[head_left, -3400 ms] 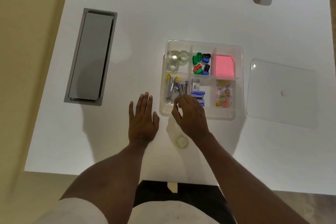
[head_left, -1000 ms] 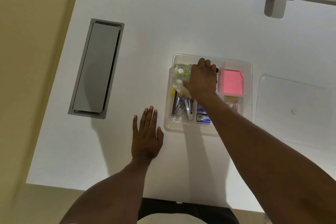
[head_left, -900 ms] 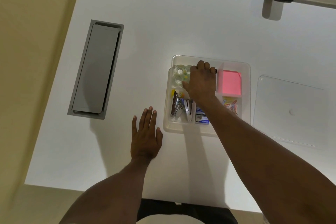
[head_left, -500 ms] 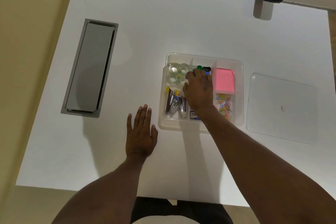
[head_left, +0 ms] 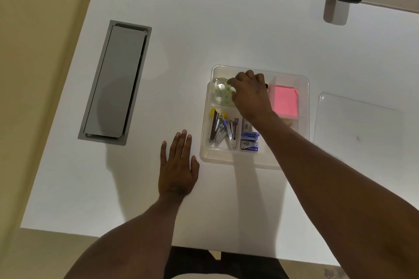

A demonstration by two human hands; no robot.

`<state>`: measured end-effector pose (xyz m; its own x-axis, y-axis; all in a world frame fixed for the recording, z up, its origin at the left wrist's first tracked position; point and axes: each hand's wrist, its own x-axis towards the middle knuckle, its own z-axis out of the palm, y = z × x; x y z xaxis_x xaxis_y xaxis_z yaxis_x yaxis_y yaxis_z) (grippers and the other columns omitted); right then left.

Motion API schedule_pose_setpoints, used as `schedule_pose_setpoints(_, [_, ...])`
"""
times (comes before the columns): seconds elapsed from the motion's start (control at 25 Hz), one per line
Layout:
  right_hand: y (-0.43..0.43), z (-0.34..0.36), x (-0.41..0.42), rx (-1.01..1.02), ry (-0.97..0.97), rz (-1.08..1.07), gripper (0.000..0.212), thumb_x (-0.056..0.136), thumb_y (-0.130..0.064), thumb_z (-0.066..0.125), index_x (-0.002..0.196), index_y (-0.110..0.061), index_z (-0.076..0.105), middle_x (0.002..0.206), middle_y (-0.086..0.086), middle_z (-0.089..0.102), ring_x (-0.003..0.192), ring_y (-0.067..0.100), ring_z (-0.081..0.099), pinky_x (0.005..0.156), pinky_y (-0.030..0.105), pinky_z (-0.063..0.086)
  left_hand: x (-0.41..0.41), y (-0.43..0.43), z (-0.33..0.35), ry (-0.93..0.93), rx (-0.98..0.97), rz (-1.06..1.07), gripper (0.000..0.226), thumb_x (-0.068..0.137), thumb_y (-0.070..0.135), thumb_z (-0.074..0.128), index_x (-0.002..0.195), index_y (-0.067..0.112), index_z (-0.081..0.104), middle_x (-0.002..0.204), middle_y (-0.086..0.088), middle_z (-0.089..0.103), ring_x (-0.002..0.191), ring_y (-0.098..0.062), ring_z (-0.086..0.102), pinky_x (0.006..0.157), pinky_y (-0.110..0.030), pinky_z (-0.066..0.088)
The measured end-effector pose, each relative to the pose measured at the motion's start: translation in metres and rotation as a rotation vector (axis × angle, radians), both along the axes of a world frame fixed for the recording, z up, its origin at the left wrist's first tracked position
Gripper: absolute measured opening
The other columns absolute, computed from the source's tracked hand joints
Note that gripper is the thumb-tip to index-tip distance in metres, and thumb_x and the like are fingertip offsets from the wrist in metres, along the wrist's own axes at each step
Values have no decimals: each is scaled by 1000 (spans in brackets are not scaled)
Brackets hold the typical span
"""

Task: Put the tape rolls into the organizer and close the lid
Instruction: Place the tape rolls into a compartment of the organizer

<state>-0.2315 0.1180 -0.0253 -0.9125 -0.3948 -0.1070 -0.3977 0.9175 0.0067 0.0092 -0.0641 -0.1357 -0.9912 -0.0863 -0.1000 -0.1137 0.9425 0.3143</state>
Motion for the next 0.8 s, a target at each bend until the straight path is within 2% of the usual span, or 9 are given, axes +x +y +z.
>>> schedule_pose_setpoints(0.16, [-11, -5, -12, 101, -9, 124, 50, 90, -3, 50, 134, -25, 58, 116, 10, 55, 113, 31, 49, 97, 45, 36, -1, 0, 1, -25, 21, 11, 65, 109, 46, 18, 169, 22, 17, 178, -2, 20, 166, -21, 18, 134, -57, 18])
schedule_pose_setpoints(0.36, [-11, -15, -20, 214, -31, 180, 38, 95, -13, 50, 129, -23, 63, 125, 12, 50, 121, 32, 45, 103, 46, 34, -2, 0, 4, -48, 15, 9, 65, 108, 46, 17, 168, 21, 17, 178, -3, 22, 166, -22, 20, 133, -59, 22])
schedule_pose_setpoints(0.6, [-12, -16, -28, 225, 4, 239, 37, 92, -13, 53, 129, -18, 60, 122, 13, 53, 115, 32, 49, 100, 45, 37, -3, 1, 5, -69, 18, 8, 65, 108, 47, 16, 168, 21, 18, 178, -3, 22, 166, -23, 21, 133, -59, 22])
schedule_pose_setpoints(0.8, [-11, -14, -38, 155, -7, 347, 54, 88, -5, 60, 138, -23, 54, 115, 11, 54, 106, 30, 52, 95, 43, 38, -3, 0, 5, -93, 22, 12, 66, 108, 48, 16, 169, 22, 17, 178, -2, 20, 166, -23, 18, 133, -59, 20])
